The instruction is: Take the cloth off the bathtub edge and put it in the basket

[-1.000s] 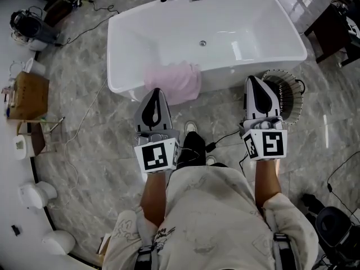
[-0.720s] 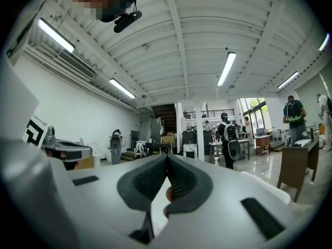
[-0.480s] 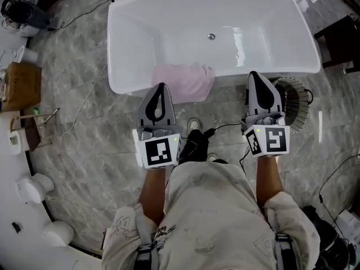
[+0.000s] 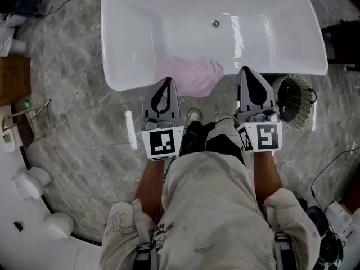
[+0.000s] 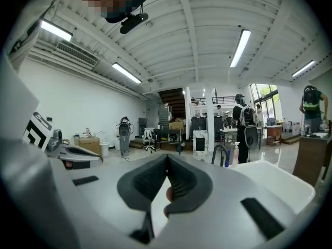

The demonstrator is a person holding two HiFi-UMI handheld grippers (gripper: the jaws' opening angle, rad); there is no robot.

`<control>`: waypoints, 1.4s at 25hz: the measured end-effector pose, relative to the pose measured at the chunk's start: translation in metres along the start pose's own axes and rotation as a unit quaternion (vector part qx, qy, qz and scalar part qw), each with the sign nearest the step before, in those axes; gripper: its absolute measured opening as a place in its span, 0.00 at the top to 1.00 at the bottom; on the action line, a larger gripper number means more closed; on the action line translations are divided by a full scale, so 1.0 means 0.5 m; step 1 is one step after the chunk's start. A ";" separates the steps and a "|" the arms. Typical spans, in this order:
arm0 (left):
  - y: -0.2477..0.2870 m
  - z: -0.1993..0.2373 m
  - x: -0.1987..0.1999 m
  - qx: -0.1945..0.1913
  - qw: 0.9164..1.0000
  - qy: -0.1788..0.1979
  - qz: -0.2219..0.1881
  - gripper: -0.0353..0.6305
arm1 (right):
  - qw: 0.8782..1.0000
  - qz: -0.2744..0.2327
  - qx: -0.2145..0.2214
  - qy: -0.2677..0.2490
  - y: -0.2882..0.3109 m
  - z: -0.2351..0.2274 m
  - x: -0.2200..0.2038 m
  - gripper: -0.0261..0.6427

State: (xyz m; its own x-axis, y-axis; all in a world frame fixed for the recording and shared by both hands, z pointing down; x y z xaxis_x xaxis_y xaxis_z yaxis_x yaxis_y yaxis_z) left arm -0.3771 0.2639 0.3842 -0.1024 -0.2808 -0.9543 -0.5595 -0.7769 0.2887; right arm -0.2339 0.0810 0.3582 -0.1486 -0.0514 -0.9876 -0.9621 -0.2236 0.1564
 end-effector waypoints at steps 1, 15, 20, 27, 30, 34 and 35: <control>0.012 0.003 -0.013 -0.008 1.000 0.004 0.014 0.95 | 1.000 0.005 0.001 0.004 0.009 0.001 -0.007 0.98; 0.115 0.005 -0.171 -0.058 0.985 0.079 0.143 0.94 | 0.998 0.042 0.020 0.037 0.104 -0.029 -0.080 0.98; 0.160 -0.016 -0.233 -0.089 0.968 0.120 0.203 0.94 | 0.997 0.054 0.037 0.041 0.141 -0.062 -0.102 0.98; 0.221 -0.047 -0.310 -0.111 0.944 0.162 0.265 0.94 | 0.995 0.065 0.049 0.055 0.190 -0.115 -0.132 0.98; 0.258 -0.069 -0.334 -0.123 0.934 0.178 0.286 0.94 | 0.994 0.074 0.055 0.063 0.209 -0.148 -0.150 0.98; 0.295 -0.087 -0.372 -0.148 0.915 0.203 0.317 0.88 | 0.992 0.085 0.062 0.072 0.236 -0.179 -0.169 0.98; 0.304 -0.092 -0.384 -0.155 0.908 0.210 0.328 0.82 | 0.992 0.086 0.063 0.073 0.242 -0.186 -0.174 0.98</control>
State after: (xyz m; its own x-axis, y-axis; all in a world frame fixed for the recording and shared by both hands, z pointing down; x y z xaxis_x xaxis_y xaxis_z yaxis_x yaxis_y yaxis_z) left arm -0.4047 0.1741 0.6151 0.0296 -0.8798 -0.4744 -0.2262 -0.4682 0.8542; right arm -0.3161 -0.0322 0.4646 -0.2871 -0.2214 -0.9320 -0.9478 -0.0754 0.3098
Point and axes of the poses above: the fingertips, and each gripper's own axes: y forward along the fingers, z to its left, x out of its top, the point moved 8 cm from there along -y, backward along the fingers, and after that the axes turned 7 degrees about x, right-handed, at the moved point
